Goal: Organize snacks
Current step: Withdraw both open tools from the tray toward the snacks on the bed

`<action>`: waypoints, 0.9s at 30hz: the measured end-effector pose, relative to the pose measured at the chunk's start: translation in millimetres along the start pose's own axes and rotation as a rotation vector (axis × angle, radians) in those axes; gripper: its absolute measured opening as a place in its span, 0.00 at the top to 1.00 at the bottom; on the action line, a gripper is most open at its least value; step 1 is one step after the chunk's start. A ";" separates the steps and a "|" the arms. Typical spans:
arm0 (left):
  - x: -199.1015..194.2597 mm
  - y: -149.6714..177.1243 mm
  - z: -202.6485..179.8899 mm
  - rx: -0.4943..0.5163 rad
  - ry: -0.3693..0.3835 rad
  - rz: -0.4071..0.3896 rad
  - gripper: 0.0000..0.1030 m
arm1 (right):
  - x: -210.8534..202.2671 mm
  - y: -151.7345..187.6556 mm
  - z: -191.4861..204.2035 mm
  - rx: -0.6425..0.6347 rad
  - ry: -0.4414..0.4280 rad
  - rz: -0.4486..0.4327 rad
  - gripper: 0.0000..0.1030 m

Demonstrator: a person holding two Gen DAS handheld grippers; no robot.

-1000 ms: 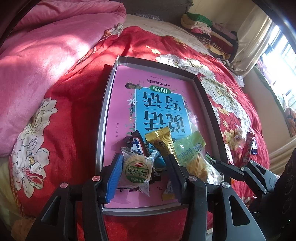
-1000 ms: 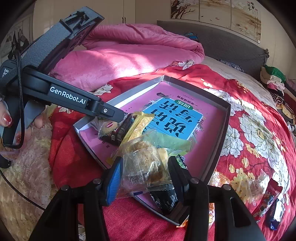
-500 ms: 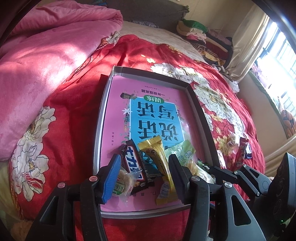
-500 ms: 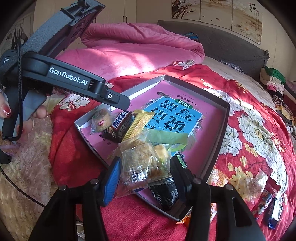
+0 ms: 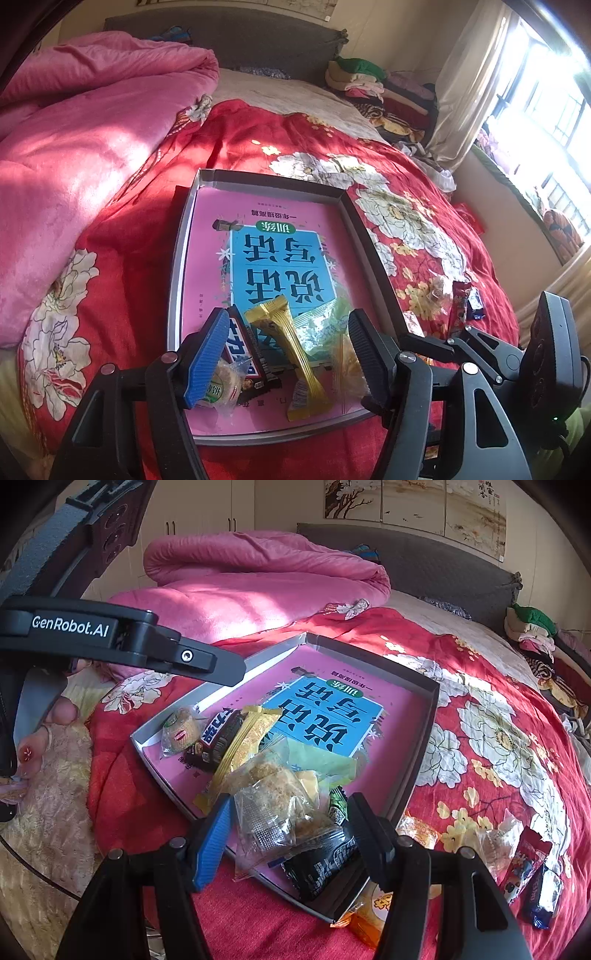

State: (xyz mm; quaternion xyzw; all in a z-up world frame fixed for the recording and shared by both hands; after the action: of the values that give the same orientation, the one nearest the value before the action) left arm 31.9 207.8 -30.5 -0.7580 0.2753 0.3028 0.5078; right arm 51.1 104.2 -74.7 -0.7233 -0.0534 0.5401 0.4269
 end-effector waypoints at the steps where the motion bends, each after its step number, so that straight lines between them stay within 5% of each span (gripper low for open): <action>1: -0.2 -0.1 -0.8 0.001 -0.001 -0.003 0.33 | -1.6 0.2 0.9 -0.002 -0.006 -0.002 0.39; 27: -16.3 -4.2 -19.8 0.033 0.015 -0.082 0.27 | -47.2 -10.4 -28.1 0.089 0.051 -0.129 0.32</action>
State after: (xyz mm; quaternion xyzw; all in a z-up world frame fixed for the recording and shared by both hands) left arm 27.7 192.4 -10.0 -0.7624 0.2529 0.2715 0.5301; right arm 59.0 69.6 -31.5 -0.7122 -0.0651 0.4947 0.4937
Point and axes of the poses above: each gripper's, at about its wrist camera, not at the fingertips, and x roughly the way its jaws point, z to its left, y to its underside, the point moved 4 cm from there along x, roughly the way its jaws point, and after that the axes turned 2 degrees about -x, right-handed, at the moved point
